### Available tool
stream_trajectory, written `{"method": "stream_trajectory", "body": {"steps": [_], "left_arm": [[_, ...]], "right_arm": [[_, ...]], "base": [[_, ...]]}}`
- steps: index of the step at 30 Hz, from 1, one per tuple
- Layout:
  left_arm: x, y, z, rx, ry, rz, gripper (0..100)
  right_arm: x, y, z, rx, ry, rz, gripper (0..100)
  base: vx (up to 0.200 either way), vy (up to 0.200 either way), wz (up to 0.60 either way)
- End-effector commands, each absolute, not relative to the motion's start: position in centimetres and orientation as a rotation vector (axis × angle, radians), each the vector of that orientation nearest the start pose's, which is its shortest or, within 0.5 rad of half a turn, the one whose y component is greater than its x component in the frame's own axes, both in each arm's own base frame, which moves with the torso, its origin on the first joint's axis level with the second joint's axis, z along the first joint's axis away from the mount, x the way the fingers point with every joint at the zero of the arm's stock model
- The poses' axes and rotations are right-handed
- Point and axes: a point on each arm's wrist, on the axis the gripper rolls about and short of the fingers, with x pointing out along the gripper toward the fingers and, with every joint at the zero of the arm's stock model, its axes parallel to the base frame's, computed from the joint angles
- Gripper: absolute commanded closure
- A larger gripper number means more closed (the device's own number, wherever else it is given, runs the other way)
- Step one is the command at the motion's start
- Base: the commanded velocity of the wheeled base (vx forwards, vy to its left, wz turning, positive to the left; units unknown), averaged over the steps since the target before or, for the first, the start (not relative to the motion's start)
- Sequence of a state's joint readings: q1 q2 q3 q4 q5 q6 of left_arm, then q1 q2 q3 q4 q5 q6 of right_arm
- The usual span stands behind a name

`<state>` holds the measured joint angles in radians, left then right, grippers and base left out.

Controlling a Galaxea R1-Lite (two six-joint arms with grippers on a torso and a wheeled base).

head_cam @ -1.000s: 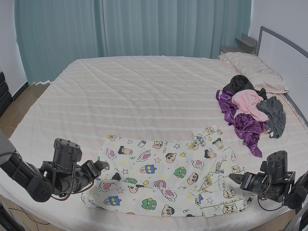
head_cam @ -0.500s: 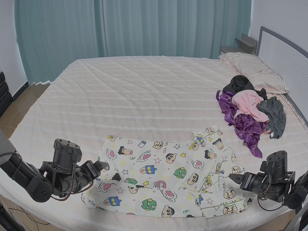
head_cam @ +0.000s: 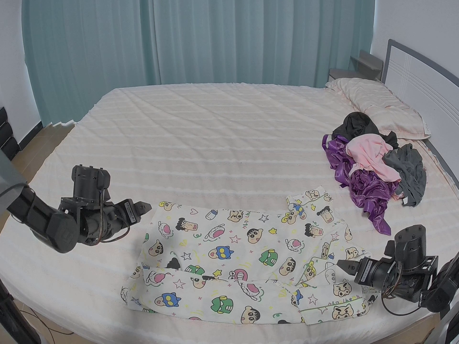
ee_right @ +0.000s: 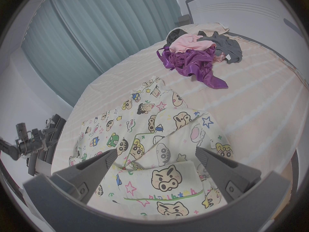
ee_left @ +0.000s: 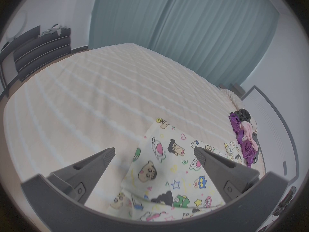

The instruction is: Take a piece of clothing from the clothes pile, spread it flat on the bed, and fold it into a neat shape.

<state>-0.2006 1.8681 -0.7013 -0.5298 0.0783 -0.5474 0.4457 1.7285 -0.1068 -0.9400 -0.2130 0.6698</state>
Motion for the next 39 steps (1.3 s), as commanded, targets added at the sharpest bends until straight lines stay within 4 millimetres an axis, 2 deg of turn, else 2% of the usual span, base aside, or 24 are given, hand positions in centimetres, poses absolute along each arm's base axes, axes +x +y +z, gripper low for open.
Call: {"method": "stream_trajectory", "body": {"steps": [1,2,6,13,17,20,24,30,31,39], "left_arm": [[33.8,-4.8,7.1,-0.415,0.696,0.056,0],[36.9,-5.4,6.1,-0.432,0.701,-0.017,0],[39.4,-5.8,4.0,-0.407,0.728,-0.109,0],[42.6,-6.1,2.0,-0.354,0.746,-0.126,0],[44.1,-6.2,0.7,-0.337,0.746,-0.131,0],[44.7,-6.3,0.5,-0.336,0.738,-0.133,0],[45.0,-6.6,-0.3,-0.332,0.747,-0.138,0],[45.2,-6.7,-0.5,-0.334,0.747,-0.146,0],[45.2,-6.8,-0.4,-0.335,0.744,-0.149,100],[45.1,-6.9,-0.1,-0.349,0.742,-0.169,100]], "right_arm": [[17.6,8.3,5.0,0.410,0.706,0.011,0],[17.8,8.4,4.4,0.397,0.731,-0.002,0],[17.9,8.4,4.2,0.392,0.740,-0.007,0],[17.9,8.4,4.4,0.392,0.731,-0.002,0],[17.9,8.4,4.4,0.381,0.727,0.002,0],[17.9,8.4,4.4,0.378,0.722,-0.006,0],[17.9,8.4,4.4,0.378,0.722,-0.007,0],[17.8,8.4,4.3,0.377,0.727,-0.010,0],[17.8,8.4,4.3,0.378,0.727,-0.011,0],[18.4,8.0,4.7,0.412,0.693,-0.021,0]], "base": [[0.000,0.000,0.00],[0.000,0.000,0.00],[0.000,0.000,0.00],[0.000,0.000,0.00],[0.000,0.000,0.00],[0.000,0.000,0.00],[0.000,0.000,0.00],[0.000,0.000,0.00],[0.000,0.000,0.00],[0.000,0.000,0.00]]}}
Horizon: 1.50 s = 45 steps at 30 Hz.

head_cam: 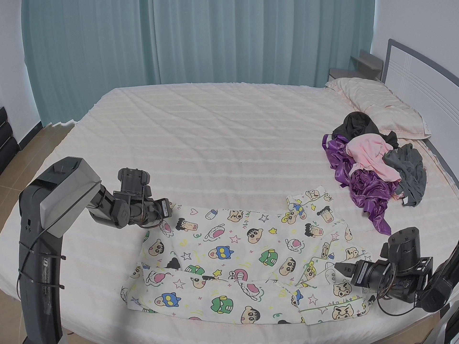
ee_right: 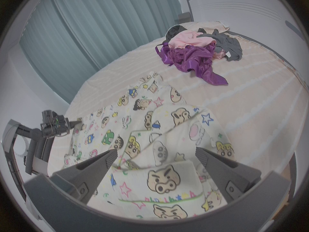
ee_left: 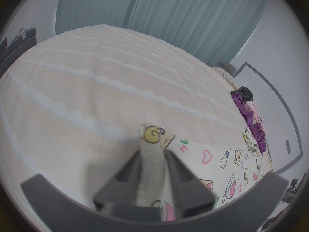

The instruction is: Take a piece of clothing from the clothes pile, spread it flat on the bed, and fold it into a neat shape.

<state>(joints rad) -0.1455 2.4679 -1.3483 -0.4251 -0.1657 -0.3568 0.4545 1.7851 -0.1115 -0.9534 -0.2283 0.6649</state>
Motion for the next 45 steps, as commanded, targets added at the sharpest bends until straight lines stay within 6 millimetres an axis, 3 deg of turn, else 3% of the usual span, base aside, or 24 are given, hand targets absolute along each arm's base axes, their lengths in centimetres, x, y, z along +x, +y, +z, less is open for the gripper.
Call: {"method": "stream_trajectory", "body": {"steps": [1,3,9,10,11,12,13,15,16,17,20,21,23,28,35,45], "left_arm": [[45.0,-6.9,0.2,-0.349,0.736,-0.169,100],[45.0,-6.9,0.9,-0.348,0.720,-0.168,100],[44.5,-6.5,3.4,-0.341,0.672,-0.144,100],[44.5,-6.5,3.4,-0.341,0.672,-0.144,100],[43.9,-6.4,4.1,-0.338,0.666,-0.139,100],[43.9,-6.4,4.1,-0.338,0.666,-0.139,100],[43.5,-6.3,4.6,-0.336,0.660,-0.134,100],[43.2,-6.2,4.9,-0.332,0.659,-0.122,100],[43.2,-6.2,4.9,-0.332,0.659,-0.122,100],[42.9,-6.2,4.9,-0.325,0.663,-0.105,100],[42.6,-6.1,5.0,-0.319,0.661,-0.086,100],[42.6,-6.1,5.0,-0.319,0.661,-0.086,100],[42.5,-6.1,4.9,-0.319,0.667,-0.081,100],[42.3,-6.2,4.6,-0.316,0.680,-0.087,100],[42.2,-6.4,4.3,-0.315,0.688,-0.088,100],[41.9,-6.2,4.0,-0.313,0.702,-0.081,100]], "right_arm": [[19.1,7.9,4.9,0.425,0.666,-0.021,0],[20.3,7.9,5.4,0.445,0.621,-0.019,0],[28.2,6.8,6.8,0.451,0.550,-0.029,0],[28.2,6.8,6.8,0.451,0.550,-0.029,0],[31.1,6.7,6.7,0.461,0.556,-0.041,0],[31.1,6.7,6.7,0.461,0.556,-0.041,0],[33.6,6.9,6.1,0.464,0.575,-0.047,0],[36.0,7.4,5.2,0.459,0.594,-0.058,0],[36.0,7.4,5.2,0.459,0.594,-0.058,0],[38.3,7.8,4.3,0.453,0.614,-0.065,0],[40.9,8.4,2.9,0.444,0.650,-0.079,0],[40.9,8.4,2.9,0.444,0.650,-0.079,0],[43.1,8.8,1.1,0.433,0.680,-0.099,0],[45.0,9.0,-0.9,0.404,0.695,-0.149,0],[46.2,8.5,-1.4,0.350,0.705,-0.151,0],[46.0,9.8,0.2,0.357,0.676,-0.099,0]], "base": [[0.000,0.000,0.00],[0.000,0.000,0.00],[0.000,0.000,0.00],[0.000,0.000,0.00],[0.000,0.000,0.00],[0.000,0.000,0.00],[0.000,0.000,0.00],[0.000,0.000,0.00],[0.000,0.000,0.00],[0.000,0.000,0.00],[0.000,0.000,0.00],[0.000,0.000,0.00],[0.000,0.000,0.00],[0.000,0.000,0.00],[0.000,0.000,0.00],[0.000,0.000,0.00]]}}
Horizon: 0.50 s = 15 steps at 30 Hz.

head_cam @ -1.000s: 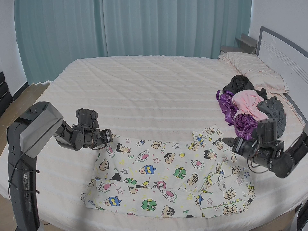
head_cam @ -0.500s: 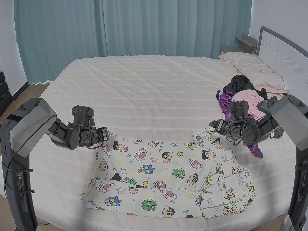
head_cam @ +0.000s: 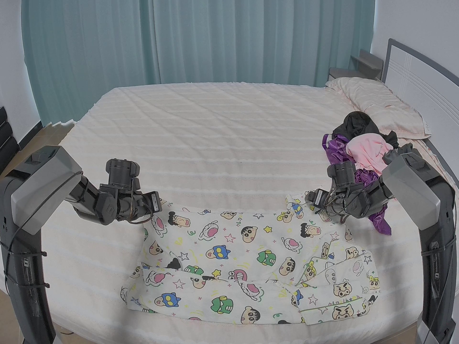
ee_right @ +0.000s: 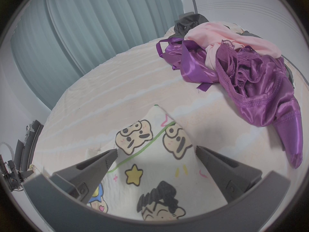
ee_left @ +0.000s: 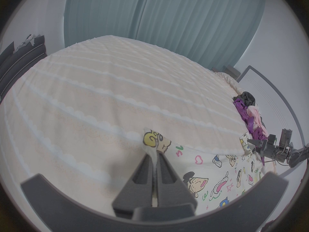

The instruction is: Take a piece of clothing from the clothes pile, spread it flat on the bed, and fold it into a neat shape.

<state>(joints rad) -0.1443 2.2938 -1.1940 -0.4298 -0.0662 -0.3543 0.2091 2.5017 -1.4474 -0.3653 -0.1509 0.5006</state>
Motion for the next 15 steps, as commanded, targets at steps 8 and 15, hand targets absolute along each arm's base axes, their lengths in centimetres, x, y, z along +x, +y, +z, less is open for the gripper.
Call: {"method": "stream_trajectory", "body": {"steps": [8,15], "left_arm": [[41.9,-6.2,3.8,-0.313,0.708,-0.079,100],[41.9,-6.2,3.8,-0.312,0.706,-0.078,100]], "right_arm": [[45.4,10.1,0.1,0.351,0.700,-0.076,0],[44.6,9.9,-0.3,0.338,0.747,-0.024,100]], "base": [[0.000,0.000,0.00],[0.000,0.000,0.00]]}}
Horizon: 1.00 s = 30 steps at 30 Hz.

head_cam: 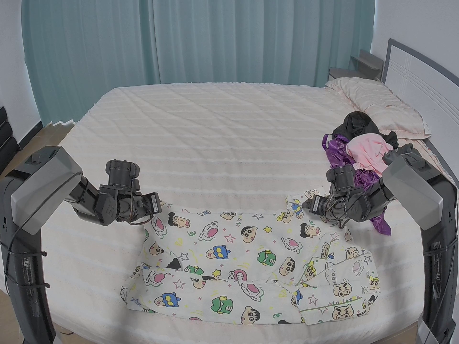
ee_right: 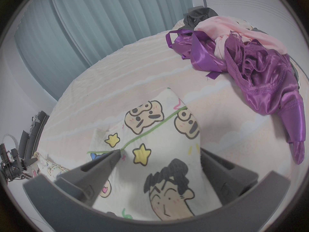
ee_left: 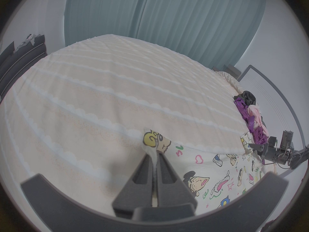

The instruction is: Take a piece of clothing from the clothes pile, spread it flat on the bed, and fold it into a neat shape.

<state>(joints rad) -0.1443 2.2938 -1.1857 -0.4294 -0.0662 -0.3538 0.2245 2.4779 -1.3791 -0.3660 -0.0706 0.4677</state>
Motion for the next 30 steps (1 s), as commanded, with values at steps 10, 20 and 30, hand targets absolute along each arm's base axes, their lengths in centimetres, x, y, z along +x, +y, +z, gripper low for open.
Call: {"method": "stream_trajectory", "body": {"steps": [10,20,30], "left_arm": [[42.0,-6.2,4.3,-0.314,0.691,-0.081,100],[42.4,-6.0,4.8,-0.340,0.631,-0.080,100],[42.6,-5.8,5.2,-0.341,0.554,-0.066,100]], "right_arm": [[45.0,8.0,0.6,0.401,0.732,0.008,100],[45.0,6.3,1.8,0.535,0.665,0.039,100],[44.2,5.6,2.7,0.561,0.601,0.097,100]], "base": [[0.000,0.000,0.00],[0.000,0.000,0.00],[0.000,0.000,0.00]]}}
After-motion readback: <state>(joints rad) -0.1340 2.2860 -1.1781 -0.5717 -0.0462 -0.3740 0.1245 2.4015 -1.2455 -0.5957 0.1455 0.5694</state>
